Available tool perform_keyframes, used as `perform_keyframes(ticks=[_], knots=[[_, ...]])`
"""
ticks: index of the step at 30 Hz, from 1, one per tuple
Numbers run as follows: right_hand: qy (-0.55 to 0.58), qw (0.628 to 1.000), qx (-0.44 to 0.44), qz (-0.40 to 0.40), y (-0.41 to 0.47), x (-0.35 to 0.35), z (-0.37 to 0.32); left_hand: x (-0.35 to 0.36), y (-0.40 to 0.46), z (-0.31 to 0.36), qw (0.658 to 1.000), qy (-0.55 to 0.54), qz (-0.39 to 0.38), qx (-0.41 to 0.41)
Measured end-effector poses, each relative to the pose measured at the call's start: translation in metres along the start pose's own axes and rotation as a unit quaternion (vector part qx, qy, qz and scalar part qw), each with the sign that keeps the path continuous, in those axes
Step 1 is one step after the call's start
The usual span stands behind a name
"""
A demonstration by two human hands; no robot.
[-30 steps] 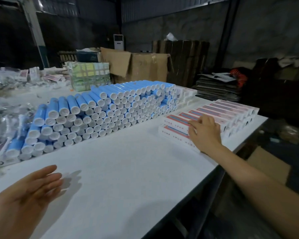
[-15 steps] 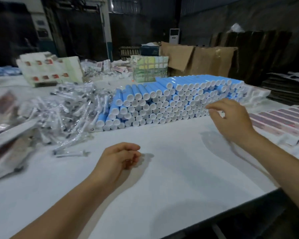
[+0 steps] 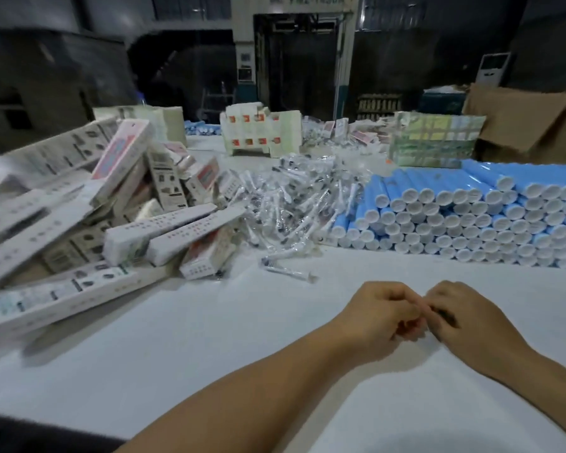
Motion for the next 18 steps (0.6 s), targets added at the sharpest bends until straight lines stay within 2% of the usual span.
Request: perform_keyframes(ticks=[4, 6, 8, 9, 10, 12, 14, 16, 18], knots=[[-0.004, 1.000, -0.009, 0.019, -0.001, -0.001, 0.000, -0.003, 0.001, 0.006, 0.999, 0.041, -0.001, -0.016], [-0.006, 1.000, -0.003, 0.031, -0.002, -0.001, 0.003, -0.016, 0.002, 0.024, 0.991, 0.135, -0.005, -0.005], [-0.002, 0.999, 0.000, 0.043, -0.002, -0.001, 0.007, -0.045, 0.005, 0.054, 0.968, 0.248, 0.020, 0.016], [0.001, 0.999, 0.001, 0.046, -0.002, -0.001, 0.009, -0.066, 0.006, 0.073, 0.947, 0.315, 0.047, 0.028], [0.004, 0.999, 0.002, 0.046, -0.002, -0.001, 0.011, -0.090, 0.005, 0.093, 0.912, 0.400, 0.078, 0.040], [0.013, 0.999, 0.009, 0.041, -0.001, 0.000, 0.013, -0.143, -0.005, 0.130, 0.799, 0.581, 0.147, 0.042], [0.021, 0.999, 0.014, 0.045, 0.000, 0.001, 0.014, -0.201, -0.023, 0.156, 0.700, 0.682, 0.212, -0.001], [0.026, 0.998, 0.021, 0.050, 0.001, 0.001, 0.014, -0.258, -0.044, 0.166, 0.644, 0.716, 0.250, -0.097], [0.027, 0.998, 0.018, 0.056, 0.002, 0.001, 0.012, -0.300, -0.066, 0.157, 0.621, 0.715, 0.241, -0.212]])
Point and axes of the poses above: each hand's wrist, its own y-axis towards the middle knuckle, its own x-axis out of the palm, z = x × y, the point moved 8 cm from there along y, towards the middle knuckle, and after that the axes turned 5 degrees about y, right-handed, at the moved point
